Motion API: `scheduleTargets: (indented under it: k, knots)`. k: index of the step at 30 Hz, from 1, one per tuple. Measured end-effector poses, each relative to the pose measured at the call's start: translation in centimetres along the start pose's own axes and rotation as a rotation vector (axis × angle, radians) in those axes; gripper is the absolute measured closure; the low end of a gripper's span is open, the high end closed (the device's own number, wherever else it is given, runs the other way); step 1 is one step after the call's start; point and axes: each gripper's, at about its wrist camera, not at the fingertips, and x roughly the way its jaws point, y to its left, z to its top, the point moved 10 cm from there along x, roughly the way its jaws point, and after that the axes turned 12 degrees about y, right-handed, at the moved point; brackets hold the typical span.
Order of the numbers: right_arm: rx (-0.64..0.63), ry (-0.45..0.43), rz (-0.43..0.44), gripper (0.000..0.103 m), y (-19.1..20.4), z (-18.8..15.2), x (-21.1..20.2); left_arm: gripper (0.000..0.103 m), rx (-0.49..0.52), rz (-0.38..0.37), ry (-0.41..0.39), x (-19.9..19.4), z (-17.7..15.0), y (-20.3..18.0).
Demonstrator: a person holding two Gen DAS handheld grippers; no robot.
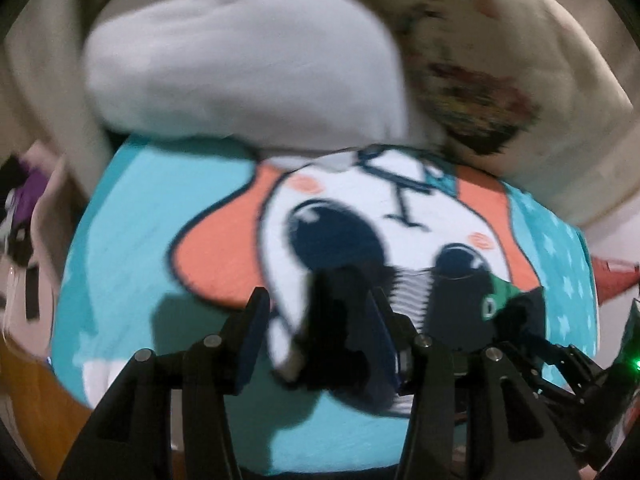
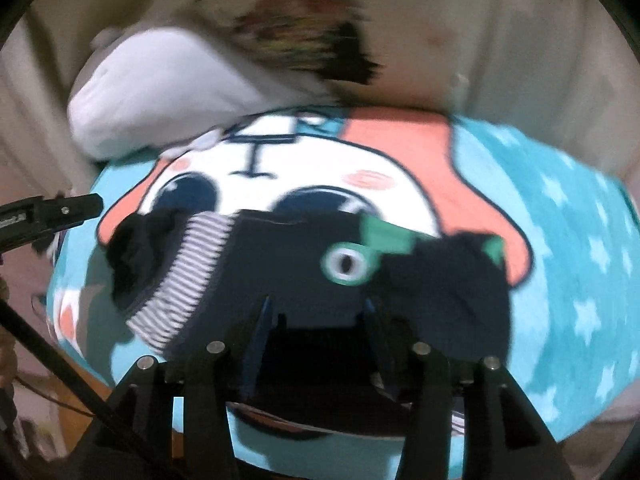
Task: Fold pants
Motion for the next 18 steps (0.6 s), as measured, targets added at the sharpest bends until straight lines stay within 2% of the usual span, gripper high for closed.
scheduleTargets:
  k: [4, 6, 13, 18]
  knots:
    - [-0.075, 0.014, -0.029, 0.047, 2.8, 0.7, 0.4, 0.054, -0.054, -0.015, 0.013, 0.7, -1.2, 2.6]
    - [-0.084, 0.029, -0.015, 0.047, 3.7, 1.3, 0.5, 0.054, -0.074, -0.034, 0.03, 1.4, -1.8, 3.2]
    - [-0.053, 0.159, 0.185, 0.043, 7.0, 4.2, 2.0, 0.054, -0.11, -0.148, 0.105, 4.1, -4.0, 2.6]
    - [-0.055, 0.257, 0.253, 0.042, 10.3, 5.0, 4.5, 0.052, -0.095, -0.189, 0.138, 5.1, -5.2, 1.7]
